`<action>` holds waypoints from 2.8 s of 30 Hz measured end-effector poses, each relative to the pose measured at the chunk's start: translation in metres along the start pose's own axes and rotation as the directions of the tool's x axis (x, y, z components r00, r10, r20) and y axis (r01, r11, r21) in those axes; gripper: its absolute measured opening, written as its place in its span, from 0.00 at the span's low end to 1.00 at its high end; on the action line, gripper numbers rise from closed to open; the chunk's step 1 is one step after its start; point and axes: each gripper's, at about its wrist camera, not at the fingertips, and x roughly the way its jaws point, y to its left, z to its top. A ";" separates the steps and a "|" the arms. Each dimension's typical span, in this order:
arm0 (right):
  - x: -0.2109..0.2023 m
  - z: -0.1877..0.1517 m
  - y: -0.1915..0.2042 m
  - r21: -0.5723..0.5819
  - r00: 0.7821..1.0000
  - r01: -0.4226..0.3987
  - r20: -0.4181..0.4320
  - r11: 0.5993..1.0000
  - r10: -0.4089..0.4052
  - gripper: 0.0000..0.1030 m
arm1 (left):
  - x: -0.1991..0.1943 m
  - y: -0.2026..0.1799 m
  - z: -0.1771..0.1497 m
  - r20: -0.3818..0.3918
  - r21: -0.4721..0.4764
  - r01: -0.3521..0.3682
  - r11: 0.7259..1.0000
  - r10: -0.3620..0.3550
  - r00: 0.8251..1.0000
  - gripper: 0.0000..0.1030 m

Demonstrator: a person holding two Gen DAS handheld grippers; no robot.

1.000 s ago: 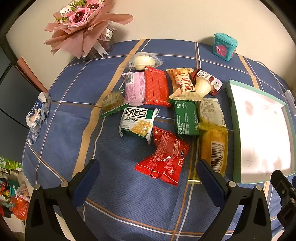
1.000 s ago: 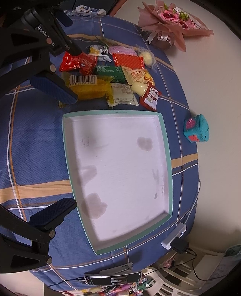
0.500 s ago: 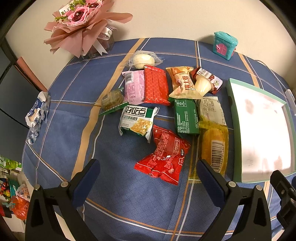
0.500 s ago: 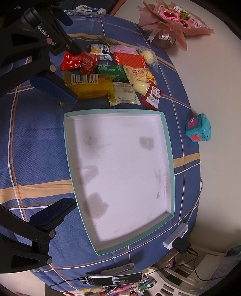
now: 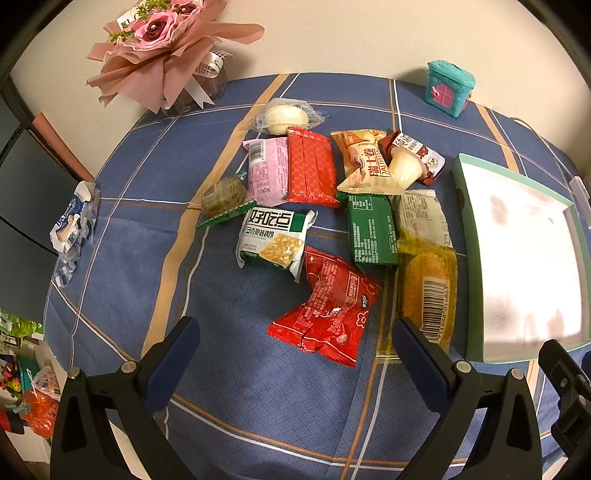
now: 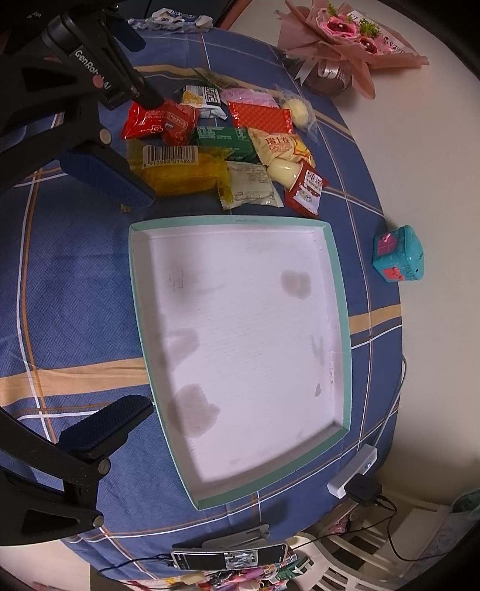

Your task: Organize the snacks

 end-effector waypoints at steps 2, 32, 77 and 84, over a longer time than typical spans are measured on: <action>0.000 0.000 0.000 0.000 1.000 0.001 0.000 1.000 -0.001 1.00 | 0.000 0.000 0.000 -0.001 0.000 0.000 1.000 0.000 1.000 1.00; 0.025 0.004 0.070 -0.046 0.979 -0.196 -0.067 0.980 0.192 0.92 | 0.025 0.066 0.005 -0.092 -0.252 0.004 0.968 -0.028 0.995 1.00; 0.097 0.017 0.120 -0.164 0.968 -0.220 -0.161 0.962 0.193 0.45 | 0.102 -0.031 0.050 -0.207 -0.279 0.291 0.915 -0.353 0.912 0.41; 0.080 0.021 0.108 -0.145 0.965 -0.240 -0.140 0.960 0.220 0.43 | 0.094 -0.027 0.058 -0.181 -0.292 0.293 0.910 -0.354 0.918 0.40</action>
